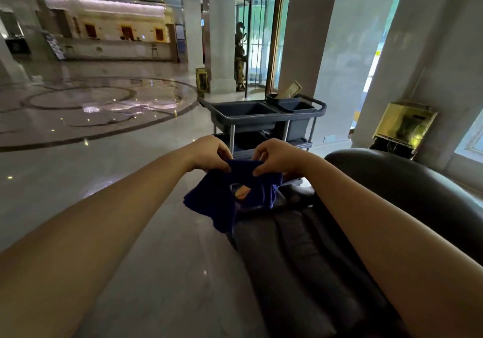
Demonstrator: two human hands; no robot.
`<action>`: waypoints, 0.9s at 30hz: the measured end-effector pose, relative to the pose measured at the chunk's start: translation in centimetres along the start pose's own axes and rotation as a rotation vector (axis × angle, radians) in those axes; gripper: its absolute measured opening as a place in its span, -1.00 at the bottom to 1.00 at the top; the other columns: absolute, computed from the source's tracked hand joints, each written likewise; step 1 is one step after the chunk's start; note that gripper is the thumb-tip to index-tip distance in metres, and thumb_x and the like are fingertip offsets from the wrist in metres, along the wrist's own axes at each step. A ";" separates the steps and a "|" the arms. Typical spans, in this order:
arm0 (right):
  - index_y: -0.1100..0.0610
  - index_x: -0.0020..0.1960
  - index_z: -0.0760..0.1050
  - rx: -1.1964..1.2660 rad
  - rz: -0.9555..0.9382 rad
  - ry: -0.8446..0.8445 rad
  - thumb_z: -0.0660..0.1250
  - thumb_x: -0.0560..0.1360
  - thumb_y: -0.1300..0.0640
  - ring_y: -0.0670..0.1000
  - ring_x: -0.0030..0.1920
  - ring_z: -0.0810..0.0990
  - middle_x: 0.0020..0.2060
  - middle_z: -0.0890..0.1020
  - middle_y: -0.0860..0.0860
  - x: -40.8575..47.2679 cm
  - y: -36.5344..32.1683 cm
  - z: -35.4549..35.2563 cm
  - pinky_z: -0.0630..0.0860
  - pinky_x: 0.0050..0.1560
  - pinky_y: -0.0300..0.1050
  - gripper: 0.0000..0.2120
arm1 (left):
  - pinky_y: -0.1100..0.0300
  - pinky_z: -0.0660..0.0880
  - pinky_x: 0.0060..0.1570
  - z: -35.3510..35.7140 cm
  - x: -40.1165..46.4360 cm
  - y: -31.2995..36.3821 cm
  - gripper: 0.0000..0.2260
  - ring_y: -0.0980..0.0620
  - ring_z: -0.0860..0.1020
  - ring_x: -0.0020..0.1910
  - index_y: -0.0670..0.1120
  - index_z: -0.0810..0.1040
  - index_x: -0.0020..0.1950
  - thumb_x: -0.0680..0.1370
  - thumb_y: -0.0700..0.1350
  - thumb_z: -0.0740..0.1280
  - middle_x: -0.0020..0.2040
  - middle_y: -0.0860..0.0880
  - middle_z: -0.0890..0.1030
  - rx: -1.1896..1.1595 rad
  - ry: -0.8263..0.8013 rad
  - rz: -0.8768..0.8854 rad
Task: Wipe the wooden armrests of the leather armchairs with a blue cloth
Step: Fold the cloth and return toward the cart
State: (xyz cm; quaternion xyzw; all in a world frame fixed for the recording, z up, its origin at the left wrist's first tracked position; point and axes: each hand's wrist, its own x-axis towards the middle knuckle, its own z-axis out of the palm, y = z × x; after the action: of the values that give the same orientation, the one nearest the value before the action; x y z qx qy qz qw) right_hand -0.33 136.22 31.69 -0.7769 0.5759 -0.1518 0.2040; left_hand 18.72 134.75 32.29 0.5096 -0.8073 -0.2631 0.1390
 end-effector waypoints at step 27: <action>0.06 -0.13 0.53 -0.013 -0.069 -0.115 0.45 0.35 0.16 -0.01 -0.16 0.56 -0.24 0.56 -0.05 62.6 6.4 -1.9 0.48 -0.16 -0.19 -0.86 | 0.12 0.54 -0.02 -20.9 47.4 -30.2 -0.78 -0.04 0.58 -0.04 -0.13 0.56 0.08 0.45 -0.21 0.36 0.02 -0.13 0.61 -0.033 0.048 -0.089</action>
State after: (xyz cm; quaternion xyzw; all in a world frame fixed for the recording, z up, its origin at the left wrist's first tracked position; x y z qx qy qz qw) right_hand 11.61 74.38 30.27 -0.8049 0.5372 -0.1103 0.2265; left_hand 30.73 76.02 30.27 0.5489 -0.7757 -0.2700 0.1549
